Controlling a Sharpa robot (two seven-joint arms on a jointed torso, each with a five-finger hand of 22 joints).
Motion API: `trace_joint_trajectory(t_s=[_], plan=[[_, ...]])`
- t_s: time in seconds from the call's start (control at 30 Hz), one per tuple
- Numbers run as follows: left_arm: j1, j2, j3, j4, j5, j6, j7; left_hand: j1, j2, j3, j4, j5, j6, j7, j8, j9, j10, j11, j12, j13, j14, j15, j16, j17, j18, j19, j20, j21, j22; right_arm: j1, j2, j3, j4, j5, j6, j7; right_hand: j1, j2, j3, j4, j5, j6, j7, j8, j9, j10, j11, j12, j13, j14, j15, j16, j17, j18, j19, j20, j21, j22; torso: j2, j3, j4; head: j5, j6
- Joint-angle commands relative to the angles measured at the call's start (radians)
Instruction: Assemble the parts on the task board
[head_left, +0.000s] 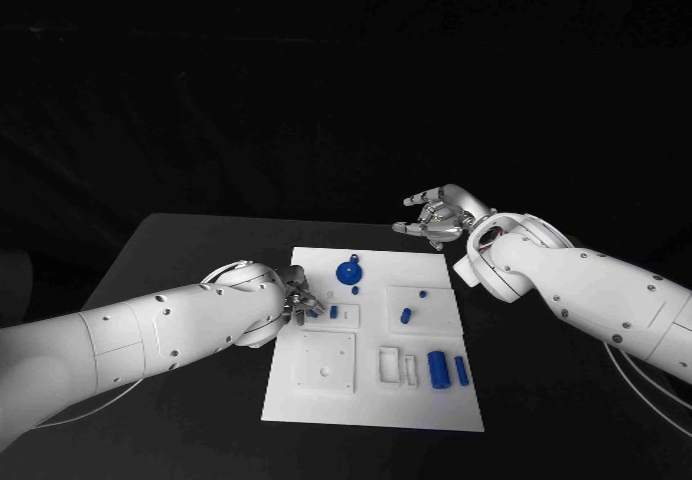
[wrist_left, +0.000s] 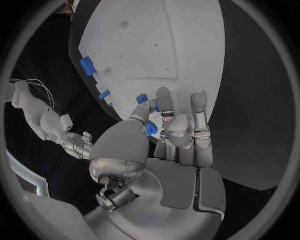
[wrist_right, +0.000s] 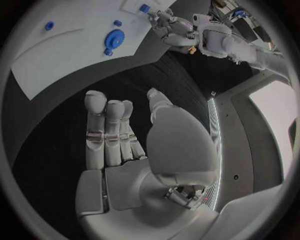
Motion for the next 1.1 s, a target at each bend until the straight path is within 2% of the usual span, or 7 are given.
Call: trace_joint_trajectory(t_s=[0.03, 0.17, 0.27, 0.4, 0.9, 1.03, 1.1], plan=[[-0.009, 0.003, -0.005, 0.002, 0.011, 0.02, -0.007, -0.005, 0.005, -0.016, 0.011, -0.02, 0.13, -0.13, -0.008, -0.004, 0.046, -0.006, 0.004, -0.002, 0.007, -0.001, -0.003, -0.008, 0.007, 0.0, 0.008, 0.003, 0.015, -0.001, -0.001, 0.001, 0.0, -0.001, 0.005, 0.01, -0.009, 0.003, 0.002, -0.003, 0.003, 0.003, 0.001, 0.0, 0.001, 0.004, -0.001, 0.003, -0.001, 0.002, -0.003, -0.003, -0.001, 0.016, 0.015, 0.0, -0.005, 0.055, 0.0, 0.0002, 0.0003, -0.001, -0.001], [-0.009, 0.003, -0.005, 0.0, 0.018, 0.021, -0.005, -0.027, -0.034, -0.062, 0.07, -0.041, 0.129, -0.133, -0.026, -0.02, 0.047, -0.006, -0.002, -0.003, 0.006, -0.003, -0.013, -0.022, 0.0, 0.002, 0.003, -0.002, 0.013, -0.001, -0.001, 0.001, 0.0, -0.001, 0.005, 0.009, -0.009, 0.003, 0.002, -0.003, 0.003, 0.003, 0.001, 0.0, 0.001, 0.004, -0.001, 0.003, -0.001, 0.002, -0.003, -0.003, -0.001, 0.016, 0.015, 0.0, -0.005, 0.055, -0.001, 0.0003, 0.0005, 0.0, -0.002], [-0.009, 0.003, -0.005, -0.002, 0.022, 0.023, -0.005, -0.013, -0.062, -0.098, 0.133, -0.094, 0.136, -0.136, -0.031, -0.032, 0.047, -0.007, -0.004, -0.003, 0.006, -0.004, -0.017, -0.027, -0.006, 0.004, -0.001, -0.008, 0.013, -0.001, -0.001, 0.001, 0.0, -0.001, 0.005, 0.009, -0.009, 0.003, 0.002, -0.003, 0.003, 0.003, 0.001, 0.0, 0.001, 0.004, -0.001, 0.003, -0.001, 0.002, -0.003, -0.003, -0.001, 0.016, 0.015, 0.0, -0.005, 0.055, 0.0, 0.0004, 0.0005, -0.001, -0.002], [-0.009, 0.003, -0.005, -0.004, 0.024, 0.024, -0.005, 0.015, -0.078, -0.117, 0.183, -0.102, 0.138, -0.136, -0.031, -0.034, 0.047, -0.007, -0.005, -0.002, 0.005, -0.005, -0.017, -0.027, -0.009, 0.006, -0.002, -0.014, 0.014, -0.001, -0.002, 0.001, 0.001, -0.001, 0.005, 0.009, -0.009, 0.003, 0.002, -0.003, 0.003, 0.003, 0.001, 0.0, 0.001, 0.004, -0.001, 0.003, -0.001, 0.002, -0.003, -0.003, -0.001, 0.016, 0.015, 0.0, -0.005, 0.055, 0.0, 0.0005, -0.0003, -0.001, -0.002], [-0.009, 0.0, -0.005, -0.011, 0.025, 0.018, -0.006, 0.041, -0.096, -0.14, 0.241, -0.116, 0.137, -0.136, -0.028, -0.032, 0.046, -0.007, -0.007, -0.001, 0.004, -0.005, -0.019, -0.031, -0.01, 0.007, -0.003, -0.02, 0.015, -0.001, -0.004, 0.001, 0.002, -0.001, 0.003, 0.009, -0.009, 0.002, 0.001, -0.001, 0.003, 0.002, 0.001, 0.0, 0.001, 0.004, -0.001, 0.003, -0.001, 0.002, -0.003, -0.004, -0.002, 0.016, 0.014, 0.0, -0.008, 0.055, 0.001, 0.0001, -0.0001, -0.002, -0.001], [-0.009, -0.005, -0.005, -0.01, 0.025, 0.018, -0.004, 0.038, -0.113, -0.163, 0.255, -0.178, 0.139, -0.136, -0.027, -0.032, 0.046, -0.007, -0.01, -0.002, 0.003, -0.005, -0.022, -0.036, -0.011, 0.007, -0.004, -0.021, 0.015, -0.001, -0.004, 0.001, 0.001, -0.001, 0.003, 0.009, -0.009, 0.002, 0.001, -0.001, 0.003, 0.002, 0.001, 0.0, 0.001, 0.004, -0.001, 0.003, -0.001, 0.002, -0.003, -0.004, -0.002, 0.016, 0.014, 0.0, -0.008, 0.055, 0.001, -0.0004, -0.0007, -0.003, -0.001], [-0.008, -0.012, -0.004, -0.005, 0.025, 0.026, -0.002, 0.046, -0.137, -0.178, 0.27, -0.19, 0.139, -0.134, -0.03, -0.035, 0.045, -0.005, -0.017, -0.003, -0.003, -0.004, -0.028, -0.046, -0.012, 0.004, -0.003, -0.025, 0.014, -0.001, -0.004, 0.001, 0.001, -0.001, 0.002, 0.01, -0.009, 0.002, 0.001, -0.001, 0.003, 0.002, 0.001, 0.0, 0.001, 0.004, -0.001, 0.003, -0.001, 0.002, -0.003, -0.004, -0.002, 0.016, 0.014, 0.0, -0.008, 0.055, 0.0, -0.0006, -0.0009, -0.004, -0.002]])
